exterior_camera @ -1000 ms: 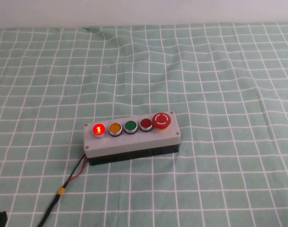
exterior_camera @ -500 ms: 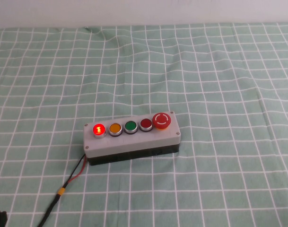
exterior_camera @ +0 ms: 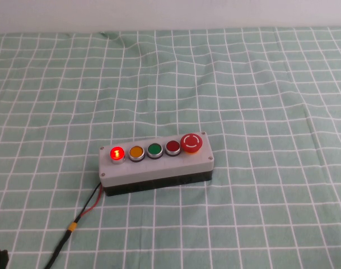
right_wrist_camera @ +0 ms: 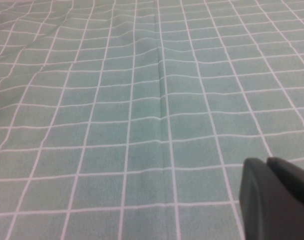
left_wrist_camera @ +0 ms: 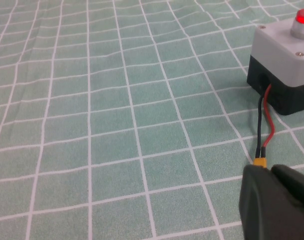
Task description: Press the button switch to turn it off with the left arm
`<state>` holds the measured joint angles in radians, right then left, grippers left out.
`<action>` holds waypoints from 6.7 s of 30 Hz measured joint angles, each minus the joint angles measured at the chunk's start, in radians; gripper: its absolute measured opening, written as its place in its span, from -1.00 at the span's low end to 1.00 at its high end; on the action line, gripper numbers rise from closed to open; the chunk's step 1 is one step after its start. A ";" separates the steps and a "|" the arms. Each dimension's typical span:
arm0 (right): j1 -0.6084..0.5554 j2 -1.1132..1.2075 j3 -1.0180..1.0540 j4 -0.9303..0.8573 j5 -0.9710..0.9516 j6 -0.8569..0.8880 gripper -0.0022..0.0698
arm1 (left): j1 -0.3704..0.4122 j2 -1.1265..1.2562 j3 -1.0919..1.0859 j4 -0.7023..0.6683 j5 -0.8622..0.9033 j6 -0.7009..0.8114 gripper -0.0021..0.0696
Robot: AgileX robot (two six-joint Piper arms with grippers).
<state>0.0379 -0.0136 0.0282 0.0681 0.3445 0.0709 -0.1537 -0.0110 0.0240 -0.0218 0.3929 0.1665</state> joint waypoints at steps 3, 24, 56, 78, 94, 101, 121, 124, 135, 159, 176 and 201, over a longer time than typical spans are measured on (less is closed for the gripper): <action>0.000 0.000 0.000 0.000 0.000 0.000 -0.99 | 0.000 0.000 0.002 0.000 -0.023 0.000 -0.95; 0.000 0.000 0.000 0.000 0.000 0.000 -0.99 | 0.000 0.000 0.002 -0.002 -0.437 0.000 -0.95; 0.000 0.000 0.000 0.000 0.000 0.000 -0.99 | 0.000 0.124 -0.619 -0.031 -0.484 -0.099 -0.95; 0.000 0.000 0.000 0.000 0.000 0.000 -0.99 | 0.000 0.752 -0.993 -0.168 0.090 -0.099 -0.95; 0.000 0.000 0.000 0.000 0.000 0.000 -0.99 | -0.045 1.179 -1.263 -0.172 0.513 -0.034 -0.95; 0.000 0.000 0.000 0.000 0.000 0.000 -0.99 | -0.192 1.324 -1.269 -0.129 0.508 -0.061 -0.95; 0.000 0.000 0.000 0.000 0.000 0.000 -0.99 | -0.243 1.643 -1.273 -0.075 0.440 -0.100 -0.95; 0.000 0.000 0.000 0.000 0.000 0.000 -0.99 | -0.243 1.663 -1.273 -0.075 0.426 -0.100 -0.95; 0.000 0.000 0.000 0.000 0.000 0.000 -0.99 | -0.243 1.716 -1.283 -0.077 0.412 -0.100 -0.95; 0.000 0.000 0.000 0.000 0.000 0.000 -0.99 | -0.243 1.688 -1.327 -0.080 0.473 -0.096 -0.95; 0.000 0.000 0.000 0.000 0.000 0.000 -0.99 | -0.243 1.187 -1.364 -0.001 0.523 -0.146 -0.95; 0.000 0.000 0.000 0.000 0.000 0.000 -0.99 | -0.243 0.553 -1.227 0.203 0.787 -0.322 -0.95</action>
<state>0.0379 -0.0136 0.0282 0.0681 0.3445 0.0709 -0.3964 0.5424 -1.2027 0.1811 1.1799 -0.1557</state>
